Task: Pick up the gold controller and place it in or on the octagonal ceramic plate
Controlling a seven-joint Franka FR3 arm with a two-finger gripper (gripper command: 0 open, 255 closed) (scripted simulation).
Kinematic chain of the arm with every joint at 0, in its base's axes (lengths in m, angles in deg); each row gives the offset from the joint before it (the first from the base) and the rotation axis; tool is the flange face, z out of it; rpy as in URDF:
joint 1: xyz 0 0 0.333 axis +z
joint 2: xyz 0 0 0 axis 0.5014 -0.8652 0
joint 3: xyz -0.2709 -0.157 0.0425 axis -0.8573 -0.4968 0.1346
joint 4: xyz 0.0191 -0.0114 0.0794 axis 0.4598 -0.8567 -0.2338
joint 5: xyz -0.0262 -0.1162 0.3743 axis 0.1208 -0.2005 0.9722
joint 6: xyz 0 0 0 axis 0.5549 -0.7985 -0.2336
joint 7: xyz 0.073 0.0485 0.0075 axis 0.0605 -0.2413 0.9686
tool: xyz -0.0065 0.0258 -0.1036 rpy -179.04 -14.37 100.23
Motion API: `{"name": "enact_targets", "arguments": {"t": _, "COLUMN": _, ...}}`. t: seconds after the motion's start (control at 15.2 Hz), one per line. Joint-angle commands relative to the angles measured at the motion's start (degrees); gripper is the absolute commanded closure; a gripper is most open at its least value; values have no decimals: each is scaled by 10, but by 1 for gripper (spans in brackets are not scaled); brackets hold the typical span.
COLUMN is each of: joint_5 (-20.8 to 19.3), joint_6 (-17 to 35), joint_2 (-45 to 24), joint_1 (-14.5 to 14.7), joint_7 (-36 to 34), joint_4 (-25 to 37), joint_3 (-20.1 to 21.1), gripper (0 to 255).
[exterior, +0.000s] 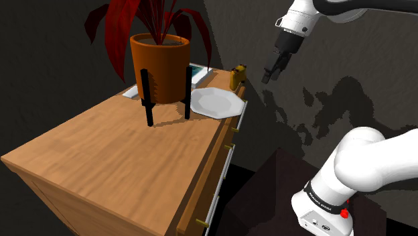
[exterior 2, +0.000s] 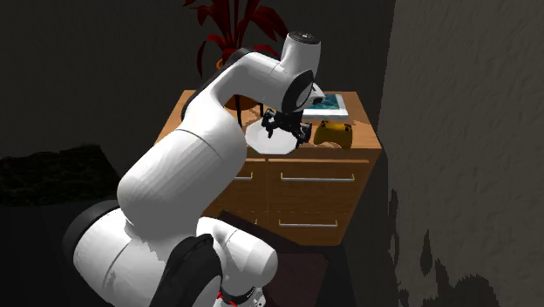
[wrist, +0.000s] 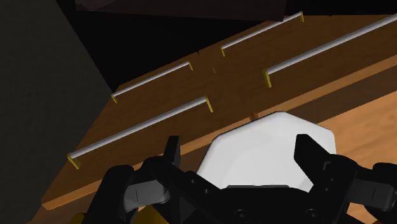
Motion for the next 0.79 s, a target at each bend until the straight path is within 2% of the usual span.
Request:
{"name": "enact_targets", "arguments": {"t": 0.0, "joint_5": 0, "joint_6": 0, "joint_2": 0, "joint_1": 0, "joint_7": 0, "joint_4": 0, "joint_3": 0, "gripper": 0}}
{"name": "enact_targets", "arguments": {"t": 0.33, "joint_5": 16, "joint_6": 23, "joint_2": -114, "joint_1": -8, "joint_7": 6, "joint_4": 82, "joint_3": -36, "gripper": 0}}
{"name": "enact_targets", "arguments": {"t": 0.73, "joint_5": 51, "joint_6": 27, "joint_2": -249, "joint_1": -14, "joint_7": 18, "joint_4": 197, "joint_3": -81, "gripper": 0}}
